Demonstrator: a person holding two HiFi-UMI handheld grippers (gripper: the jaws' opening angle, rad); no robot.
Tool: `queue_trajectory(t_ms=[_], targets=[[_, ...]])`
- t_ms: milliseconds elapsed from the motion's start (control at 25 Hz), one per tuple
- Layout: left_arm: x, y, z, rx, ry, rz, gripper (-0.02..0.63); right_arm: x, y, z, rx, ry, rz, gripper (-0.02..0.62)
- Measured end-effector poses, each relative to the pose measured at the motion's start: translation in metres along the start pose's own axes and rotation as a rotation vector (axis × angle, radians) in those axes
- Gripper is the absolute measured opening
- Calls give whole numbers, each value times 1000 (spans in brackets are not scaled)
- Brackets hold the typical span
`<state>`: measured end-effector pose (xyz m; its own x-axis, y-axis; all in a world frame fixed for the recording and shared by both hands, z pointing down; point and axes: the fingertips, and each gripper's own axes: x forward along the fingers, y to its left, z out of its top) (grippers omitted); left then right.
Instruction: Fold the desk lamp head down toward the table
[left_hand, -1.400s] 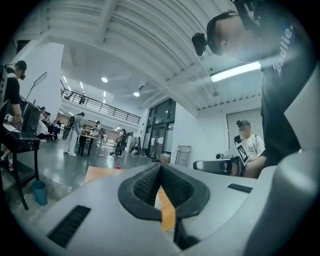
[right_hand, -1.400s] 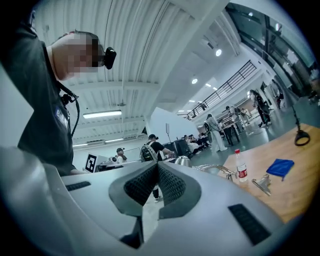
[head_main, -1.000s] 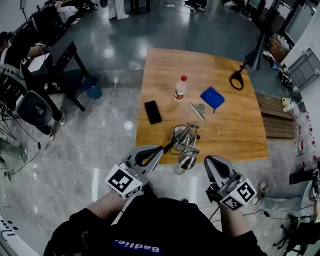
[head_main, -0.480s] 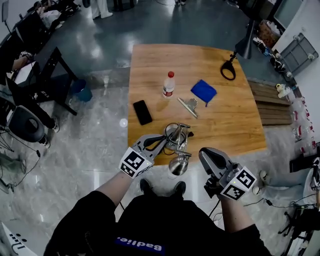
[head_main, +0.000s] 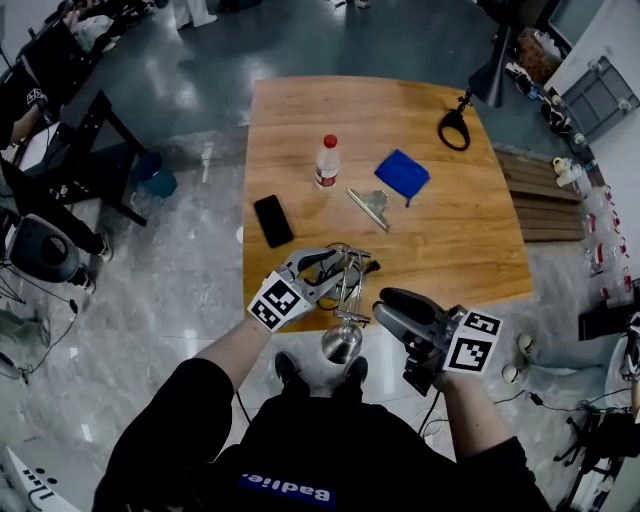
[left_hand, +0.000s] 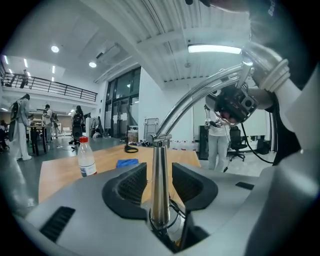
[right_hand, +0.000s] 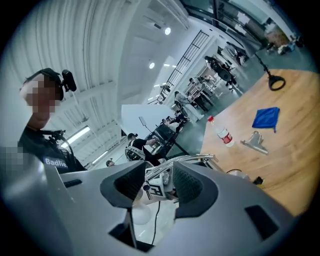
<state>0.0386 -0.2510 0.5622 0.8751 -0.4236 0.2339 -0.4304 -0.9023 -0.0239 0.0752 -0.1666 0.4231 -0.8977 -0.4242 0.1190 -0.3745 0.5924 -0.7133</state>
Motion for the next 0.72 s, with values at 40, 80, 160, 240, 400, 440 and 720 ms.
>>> queue_trajectory(t_ms=[40,80,160,240,400,440,720], targets=[[4,-1,0,6,-1,-12,149,3,0,-2,28,8,17,158],[7,-1,0,13,-1,-22,150,5,0,-3,56,13,29,158],[12,-1,1,22,-6,-37,150,10,-1,-4,102,17,43,158],[17,1,3,31,-13,-49,150,14,-4,-3,125,29,45,158],[26,-3,5,62,-18,-88,149,23,-11,-8,226,52,78,158],[28,-4,5,70,-18,-97,149,26,-11,-9,261,50,97,158],[39,-7,4,103,-22,-115,147,43,-11,-17,373,81,161,156]])
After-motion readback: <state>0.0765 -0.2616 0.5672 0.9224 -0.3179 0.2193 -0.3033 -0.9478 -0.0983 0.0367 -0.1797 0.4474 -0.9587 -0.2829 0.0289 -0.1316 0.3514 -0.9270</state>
